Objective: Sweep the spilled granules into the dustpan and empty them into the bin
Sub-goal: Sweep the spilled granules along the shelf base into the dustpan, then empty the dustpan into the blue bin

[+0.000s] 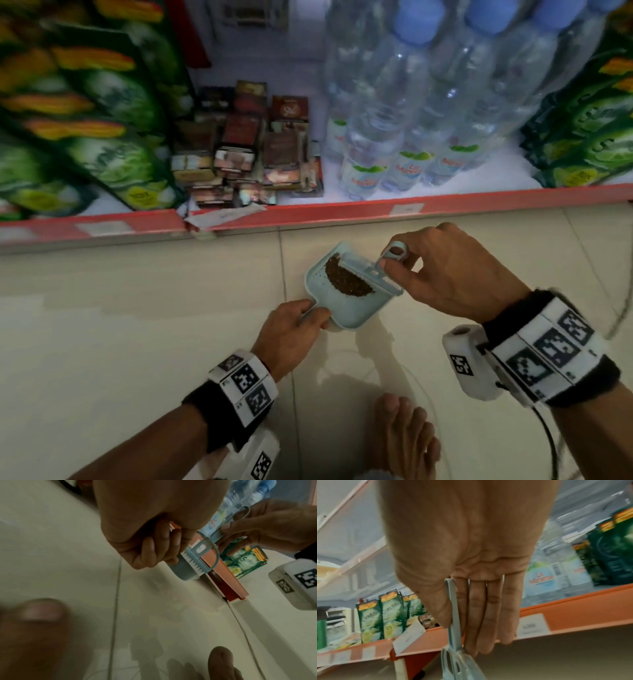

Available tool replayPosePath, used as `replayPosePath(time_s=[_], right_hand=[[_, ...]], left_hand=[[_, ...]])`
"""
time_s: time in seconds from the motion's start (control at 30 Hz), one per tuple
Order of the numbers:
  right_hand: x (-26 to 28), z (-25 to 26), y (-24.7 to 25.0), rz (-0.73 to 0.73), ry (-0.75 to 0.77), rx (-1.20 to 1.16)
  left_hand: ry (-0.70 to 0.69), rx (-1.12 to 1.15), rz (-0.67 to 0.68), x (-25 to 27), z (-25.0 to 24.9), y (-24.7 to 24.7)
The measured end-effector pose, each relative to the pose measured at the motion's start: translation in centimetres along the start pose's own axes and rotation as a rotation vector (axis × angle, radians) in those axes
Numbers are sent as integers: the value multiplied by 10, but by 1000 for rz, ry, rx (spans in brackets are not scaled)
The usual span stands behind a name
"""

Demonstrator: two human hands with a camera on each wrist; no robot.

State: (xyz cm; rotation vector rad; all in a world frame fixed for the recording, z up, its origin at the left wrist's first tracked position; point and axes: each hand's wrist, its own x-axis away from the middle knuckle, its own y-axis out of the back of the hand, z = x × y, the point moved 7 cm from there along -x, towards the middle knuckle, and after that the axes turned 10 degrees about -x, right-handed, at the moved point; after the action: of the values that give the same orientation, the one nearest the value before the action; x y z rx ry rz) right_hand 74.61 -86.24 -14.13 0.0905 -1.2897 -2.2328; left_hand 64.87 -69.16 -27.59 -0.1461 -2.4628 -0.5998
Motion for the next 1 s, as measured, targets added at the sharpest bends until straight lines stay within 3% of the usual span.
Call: replayPosePath(time_s=[0.2, 0.5, 0.77, 1.0], right_hand=[[-43, 65, -21, 17, 175, -97], [-84, 209, -62, 147, 552, -149], [-96, 319, -99, 213, 764, -288], [-119, 404, -138, 151, 879, -245]], left_hand=[[108, 178, -231, 40, 43, 60], [230, 392, -556, 128, 86, 140], [349, 416, -740, 197, 124, 230], [303, 552, -768, 211, 168, 291]])
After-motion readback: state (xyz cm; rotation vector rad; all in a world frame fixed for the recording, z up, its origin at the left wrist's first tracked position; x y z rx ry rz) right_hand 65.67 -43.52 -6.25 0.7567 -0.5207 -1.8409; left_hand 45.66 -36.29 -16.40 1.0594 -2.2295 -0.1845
